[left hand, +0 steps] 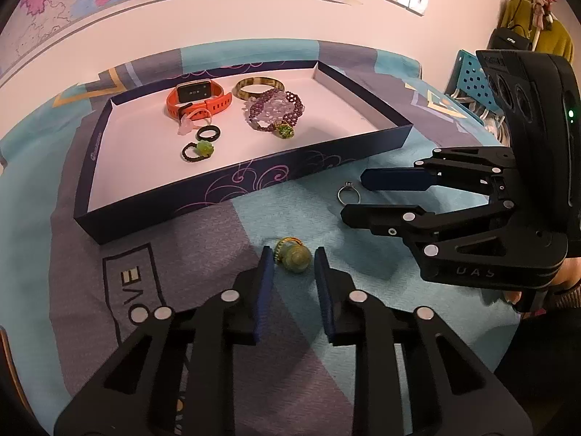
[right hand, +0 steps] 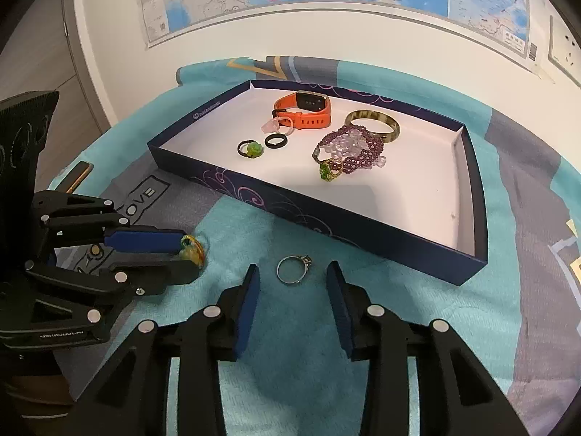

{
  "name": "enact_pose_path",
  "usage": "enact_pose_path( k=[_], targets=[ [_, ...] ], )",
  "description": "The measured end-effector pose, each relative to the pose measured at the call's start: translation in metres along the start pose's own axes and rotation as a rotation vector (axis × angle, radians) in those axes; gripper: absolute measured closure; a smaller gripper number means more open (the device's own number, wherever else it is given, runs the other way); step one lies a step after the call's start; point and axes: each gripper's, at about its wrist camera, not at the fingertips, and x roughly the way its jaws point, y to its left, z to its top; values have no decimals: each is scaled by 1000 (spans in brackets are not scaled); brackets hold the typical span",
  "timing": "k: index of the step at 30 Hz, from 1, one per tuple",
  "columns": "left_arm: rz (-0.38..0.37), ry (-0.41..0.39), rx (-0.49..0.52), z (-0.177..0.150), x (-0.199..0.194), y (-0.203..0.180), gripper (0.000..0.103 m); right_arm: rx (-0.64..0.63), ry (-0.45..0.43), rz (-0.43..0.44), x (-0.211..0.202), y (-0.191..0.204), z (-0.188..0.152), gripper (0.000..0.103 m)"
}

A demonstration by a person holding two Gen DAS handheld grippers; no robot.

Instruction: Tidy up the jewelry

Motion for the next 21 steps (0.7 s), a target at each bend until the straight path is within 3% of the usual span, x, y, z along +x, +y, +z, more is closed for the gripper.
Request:
enact_pose_path(
  k=[4, 11, 21],
  targets=[
    [2, -1, 1, 0, 0, 0, 82, -13, 2, -14, 0, 2, 0, 70],
    [12, -3, 5, 0, 0, -2, 82, -26, 3, -12, 3, 5, 2, 86],
    [12, -6, 3, -1, 0, -2, 82, 3, -1, 8, 1, 1, 2, 88]
  ],
)
